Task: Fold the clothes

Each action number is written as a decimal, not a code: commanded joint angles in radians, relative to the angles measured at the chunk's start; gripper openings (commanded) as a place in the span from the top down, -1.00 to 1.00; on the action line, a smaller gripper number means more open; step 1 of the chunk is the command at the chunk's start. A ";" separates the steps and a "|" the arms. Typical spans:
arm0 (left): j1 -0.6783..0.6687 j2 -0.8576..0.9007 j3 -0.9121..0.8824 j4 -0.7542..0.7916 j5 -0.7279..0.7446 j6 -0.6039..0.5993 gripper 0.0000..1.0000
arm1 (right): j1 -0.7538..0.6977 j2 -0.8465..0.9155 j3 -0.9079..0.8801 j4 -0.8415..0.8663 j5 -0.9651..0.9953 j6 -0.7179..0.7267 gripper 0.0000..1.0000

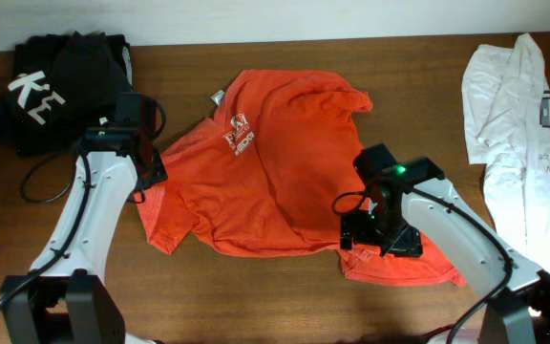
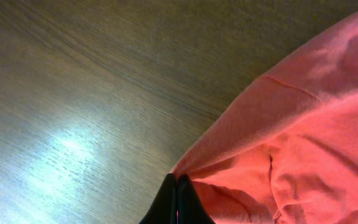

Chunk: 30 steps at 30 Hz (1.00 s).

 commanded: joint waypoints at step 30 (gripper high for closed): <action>0.004 -0.024 0.016 -0.007 -0.010 -0.002 0.99 | -0.151 -0.002 -0.192 0.276 -0.011 0.163 -0.65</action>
